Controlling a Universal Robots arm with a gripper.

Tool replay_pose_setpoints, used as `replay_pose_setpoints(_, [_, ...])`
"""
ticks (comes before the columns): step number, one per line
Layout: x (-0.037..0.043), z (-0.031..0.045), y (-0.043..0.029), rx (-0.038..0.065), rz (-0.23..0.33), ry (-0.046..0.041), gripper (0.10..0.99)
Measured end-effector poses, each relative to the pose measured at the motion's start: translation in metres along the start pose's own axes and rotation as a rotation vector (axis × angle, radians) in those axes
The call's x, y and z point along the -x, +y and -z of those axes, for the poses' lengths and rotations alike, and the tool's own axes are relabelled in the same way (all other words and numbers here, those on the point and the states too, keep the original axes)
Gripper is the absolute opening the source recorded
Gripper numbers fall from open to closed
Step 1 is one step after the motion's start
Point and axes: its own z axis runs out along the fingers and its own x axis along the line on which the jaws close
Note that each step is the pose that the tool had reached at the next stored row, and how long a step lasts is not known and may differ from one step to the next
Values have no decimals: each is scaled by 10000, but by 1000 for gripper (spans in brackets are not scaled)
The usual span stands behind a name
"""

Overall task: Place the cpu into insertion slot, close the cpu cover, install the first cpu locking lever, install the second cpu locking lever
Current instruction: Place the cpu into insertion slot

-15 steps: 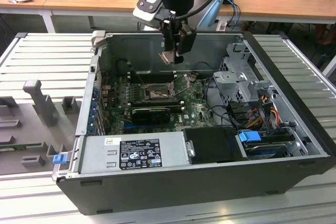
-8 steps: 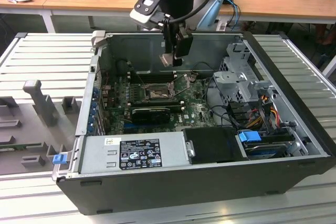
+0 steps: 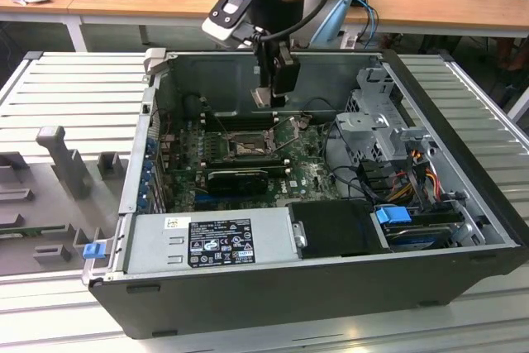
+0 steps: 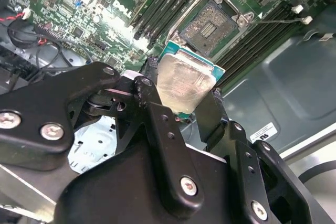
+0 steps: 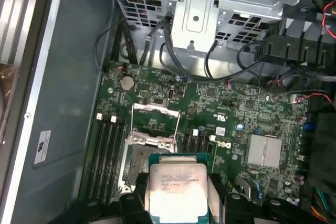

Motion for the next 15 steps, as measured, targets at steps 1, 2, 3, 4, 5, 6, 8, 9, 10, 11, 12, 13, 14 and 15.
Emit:
replay_pose_setpoints(1, [0, -6, -1, -1, -78, -5, 529])
replay_pose_setpoints(2, [0, -10, -1, -1, -137, -11, 529])
replay_pose_setpoints(3, [0, -12, -1, -1, -179, -15, 529])
replay_pose_setpoints(4, [0, -15, -1, 0, -236, -20, 529])
replay_pose_setpoints(5, [0, -17, -2, 0, -274, -22, 529])
replay_pose_setpoints(6, [0, -18, -2, 0, -303, -25, 529])
replay_pose_setpoints(8, [0, -22, -2, 0, -349, -28, 529])
replay_pose_setpoints(9, [0, -24, -2, 0, -372, -30, 529])
replay_pose_setpoints(10, [1, -26, -2, 0, -390, -32, 529])
replay_pose_setpoints(11, [0, -28, -3, -1, -412, -34, 529])
replay_pose_setpoints(12, [0, -30, -3, -1, -426, -35, 529])
replay_pose_setpoints(13, [1, -33, -3, 0, -441, -36, 529])
replay_pose_setpoints(14, [1, -35, -3, -1, -460, -38, 529])
replay_pose_setpoints(15, [1, -36, -3, 0, -473, -39, 529])
